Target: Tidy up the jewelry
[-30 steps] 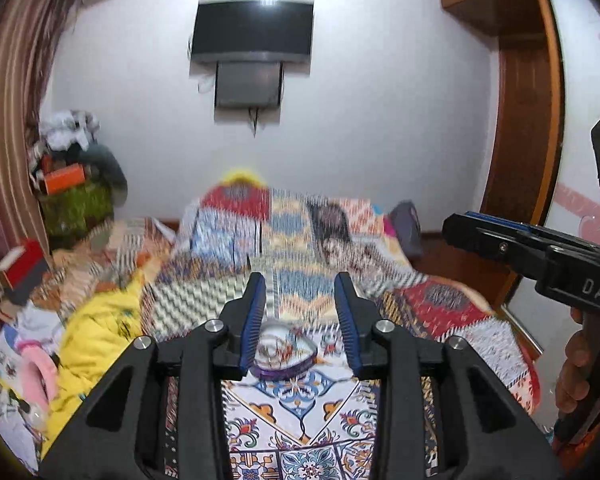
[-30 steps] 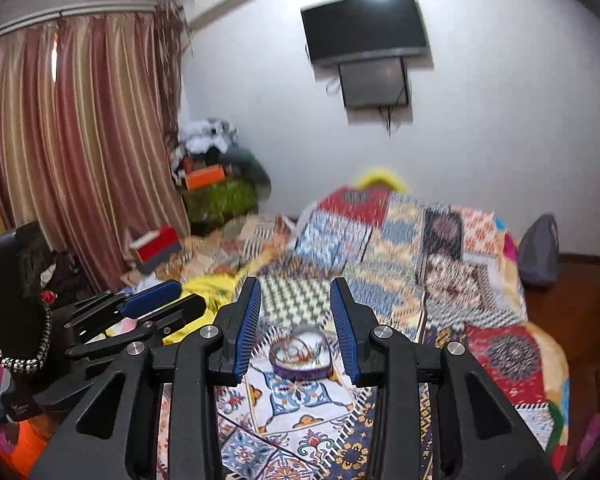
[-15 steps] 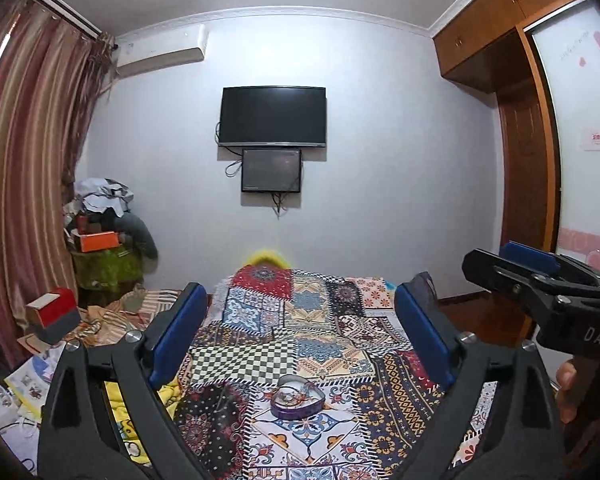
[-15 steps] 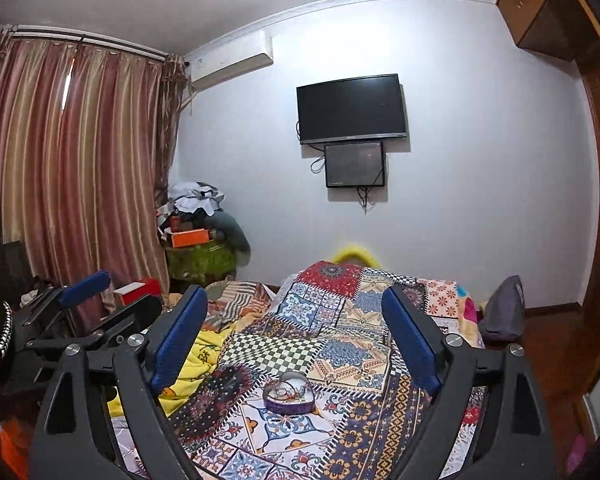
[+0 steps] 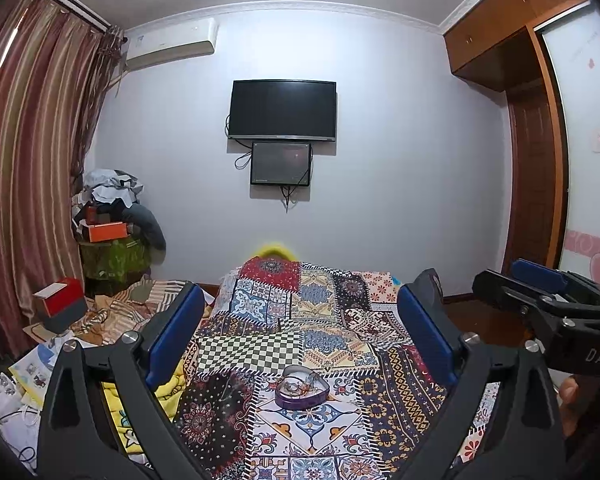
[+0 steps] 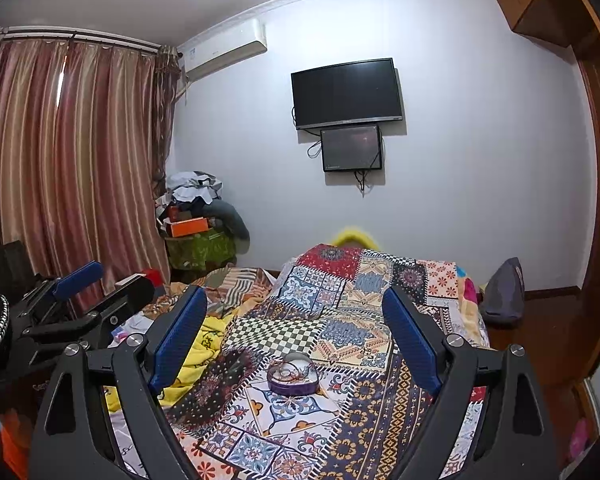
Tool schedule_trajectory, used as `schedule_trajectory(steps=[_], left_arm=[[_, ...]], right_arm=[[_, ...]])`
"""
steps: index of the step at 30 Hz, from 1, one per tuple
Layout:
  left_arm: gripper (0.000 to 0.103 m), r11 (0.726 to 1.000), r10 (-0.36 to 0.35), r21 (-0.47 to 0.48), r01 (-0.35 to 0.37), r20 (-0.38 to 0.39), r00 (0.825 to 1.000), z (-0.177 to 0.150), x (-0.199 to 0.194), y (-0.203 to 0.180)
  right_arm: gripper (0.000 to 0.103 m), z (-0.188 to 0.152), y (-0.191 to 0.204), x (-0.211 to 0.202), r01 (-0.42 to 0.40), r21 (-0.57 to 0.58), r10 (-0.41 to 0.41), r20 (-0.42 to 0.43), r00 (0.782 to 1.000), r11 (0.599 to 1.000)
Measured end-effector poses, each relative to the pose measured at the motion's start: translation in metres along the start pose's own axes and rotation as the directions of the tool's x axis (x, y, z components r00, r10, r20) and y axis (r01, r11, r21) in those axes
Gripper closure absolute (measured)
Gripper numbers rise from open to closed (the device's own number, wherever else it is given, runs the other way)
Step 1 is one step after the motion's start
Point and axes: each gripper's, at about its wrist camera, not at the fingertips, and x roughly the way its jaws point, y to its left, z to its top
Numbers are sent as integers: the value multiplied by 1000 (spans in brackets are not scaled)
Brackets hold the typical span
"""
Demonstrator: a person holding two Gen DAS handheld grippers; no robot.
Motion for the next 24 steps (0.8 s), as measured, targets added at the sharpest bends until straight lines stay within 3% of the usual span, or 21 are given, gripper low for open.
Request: schedule_trajectory(steps=[24], left_arm=[[0,1000,16,0,-16,-12,1000,-4,4,2]], right_arm=[[16,0,3,0,-7,-3,7,-25,1000,1000]])
